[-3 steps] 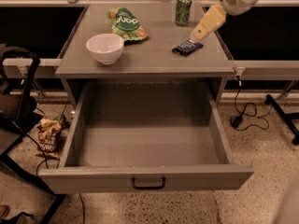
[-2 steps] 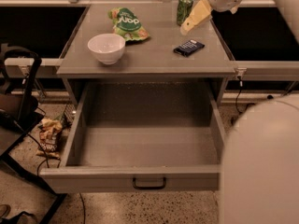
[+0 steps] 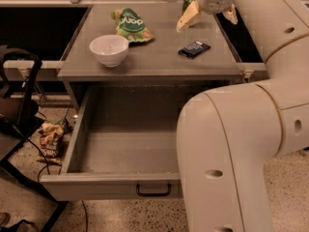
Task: Place rxbar blueberry into top drawer
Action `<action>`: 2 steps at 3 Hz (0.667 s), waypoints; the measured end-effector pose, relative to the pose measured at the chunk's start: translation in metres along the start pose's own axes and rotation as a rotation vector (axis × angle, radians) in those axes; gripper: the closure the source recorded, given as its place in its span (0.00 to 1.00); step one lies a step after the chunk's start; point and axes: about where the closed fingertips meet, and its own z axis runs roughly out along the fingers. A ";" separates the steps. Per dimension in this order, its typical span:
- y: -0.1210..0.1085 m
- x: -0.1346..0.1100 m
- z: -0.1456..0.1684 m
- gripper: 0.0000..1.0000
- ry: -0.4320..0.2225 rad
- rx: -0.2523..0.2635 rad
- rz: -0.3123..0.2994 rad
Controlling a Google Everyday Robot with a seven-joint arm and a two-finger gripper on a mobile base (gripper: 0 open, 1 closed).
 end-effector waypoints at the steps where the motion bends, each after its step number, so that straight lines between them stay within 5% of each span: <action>1: 0.001 -0.001 0.001 0.00 -0.003 -0.003 0.011; 2: 0.007 0.000 0.014 0.00 0.039 0.034 0.060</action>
Offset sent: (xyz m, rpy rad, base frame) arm 0.0213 0.0105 -0.0126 -0.0306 0.0882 -0.1783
